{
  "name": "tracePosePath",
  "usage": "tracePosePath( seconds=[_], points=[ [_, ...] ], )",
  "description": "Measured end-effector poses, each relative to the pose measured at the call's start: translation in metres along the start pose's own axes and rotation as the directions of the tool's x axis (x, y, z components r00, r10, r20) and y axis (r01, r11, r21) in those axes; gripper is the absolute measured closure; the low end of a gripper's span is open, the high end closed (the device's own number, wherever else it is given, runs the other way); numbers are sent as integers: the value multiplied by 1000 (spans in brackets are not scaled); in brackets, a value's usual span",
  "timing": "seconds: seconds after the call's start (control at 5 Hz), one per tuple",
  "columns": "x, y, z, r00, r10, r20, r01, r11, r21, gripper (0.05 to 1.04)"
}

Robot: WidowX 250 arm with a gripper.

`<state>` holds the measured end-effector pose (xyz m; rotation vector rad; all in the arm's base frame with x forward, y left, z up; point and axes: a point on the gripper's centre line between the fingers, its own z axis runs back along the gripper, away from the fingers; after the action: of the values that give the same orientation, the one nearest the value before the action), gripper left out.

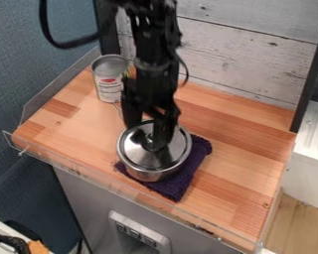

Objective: Open the lid of the pot and move it to top right side of the table

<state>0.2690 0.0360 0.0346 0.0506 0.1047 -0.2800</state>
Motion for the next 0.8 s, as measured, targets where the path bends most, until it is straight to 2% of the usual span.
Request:
tracePosePath(
  seconds=[0.2,0.4,0.8],
  points=[
    [-3,0,-3,1000,-15,3,15,1000,22,103],
    [-3,-1,-4,1000,-21,8,21,999,29,200],
    [-3,-1,-2,999,-37,6,37,999,39,753]
  ],
)
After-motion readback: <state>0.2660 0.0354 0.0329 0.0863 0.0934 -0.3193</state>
